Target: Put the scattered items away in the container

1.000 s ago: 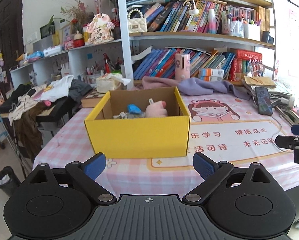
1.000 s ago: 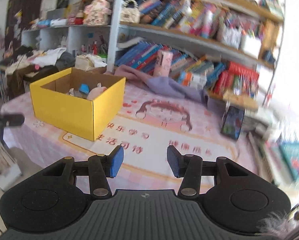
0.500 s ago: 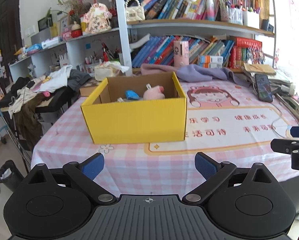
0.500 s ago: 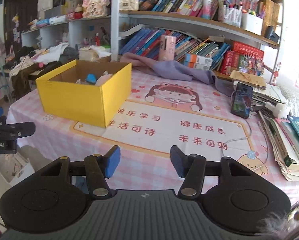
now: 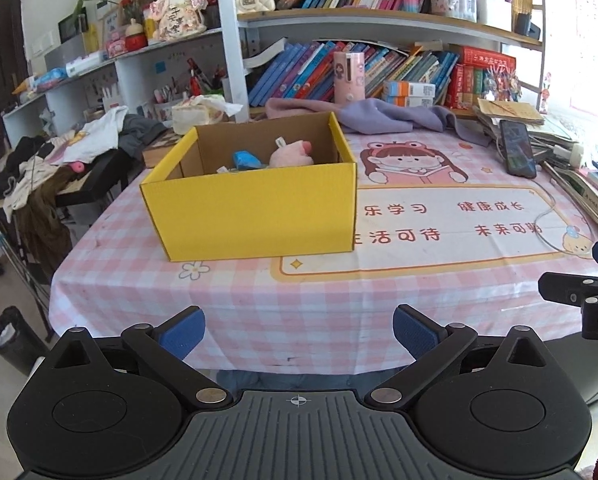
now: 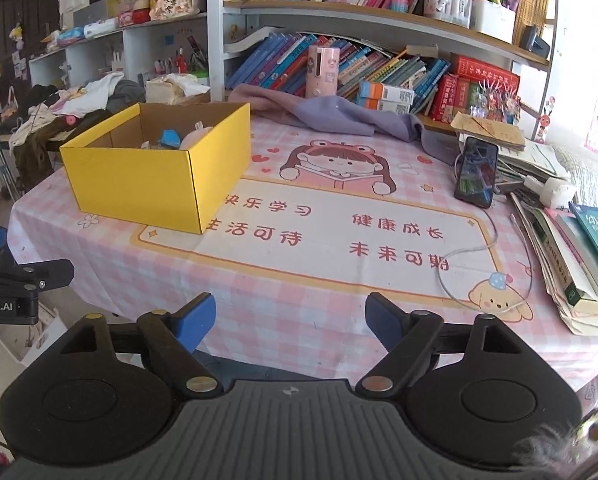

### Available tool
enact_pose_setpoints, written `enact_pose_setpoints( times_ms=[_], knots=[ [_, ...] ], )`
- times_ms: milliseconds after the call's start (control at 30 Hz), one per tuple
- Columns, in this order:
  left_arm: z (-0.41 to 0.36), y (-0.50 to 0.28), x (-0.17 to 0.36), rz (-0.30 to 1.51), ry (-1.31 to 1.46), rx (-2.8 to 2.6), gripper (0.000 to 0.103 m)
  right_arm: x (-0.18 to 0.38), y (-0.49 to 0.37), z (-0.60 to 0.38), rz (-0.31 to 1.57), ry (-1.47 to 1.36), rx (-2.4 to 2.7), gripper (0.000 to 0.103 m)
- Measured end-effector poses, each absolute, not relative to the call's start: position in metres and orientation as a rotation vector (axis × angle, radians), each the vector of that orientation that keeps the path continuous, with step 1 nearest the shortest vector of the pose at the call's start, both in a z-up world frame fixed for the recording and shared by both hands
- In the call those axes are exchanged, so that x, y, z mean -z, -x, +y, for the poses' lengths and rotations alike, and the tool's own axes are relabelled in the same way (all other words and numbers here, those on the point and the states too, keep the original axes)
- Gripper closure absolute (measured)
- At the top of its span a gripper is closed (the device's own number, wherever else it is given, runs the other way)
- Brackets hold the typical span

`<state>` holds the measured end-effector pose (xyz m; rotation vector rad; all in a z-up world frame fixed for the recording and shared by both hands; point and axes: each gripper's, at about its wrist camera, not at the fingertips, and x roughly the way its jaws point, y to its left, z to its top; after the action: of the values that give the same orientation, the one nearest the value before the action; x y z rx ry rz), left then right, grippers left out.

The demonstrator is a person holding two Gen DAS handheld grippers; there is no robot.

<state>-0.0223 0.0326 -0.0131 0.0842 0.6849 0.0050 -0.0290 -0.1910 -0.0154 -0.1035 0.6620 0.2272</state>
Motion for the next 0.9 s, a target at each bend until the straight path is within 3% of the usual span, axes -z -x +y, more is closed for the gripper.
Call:
enact_pose_setpoints(
  times_ms=[167,900],
  knots=[
    [0.031,0.025,0.01,0.695,-0.063,0.005,0.001,0.016,0.032,-0.195,0.67,0.101,-0.209,0.013],
    [0.024,0.026,0.012,0.717,-0.083,0.008,0.001,0.021,0.033,-0.198,0.696,0.109,-0.245,0.013]
  ],
)
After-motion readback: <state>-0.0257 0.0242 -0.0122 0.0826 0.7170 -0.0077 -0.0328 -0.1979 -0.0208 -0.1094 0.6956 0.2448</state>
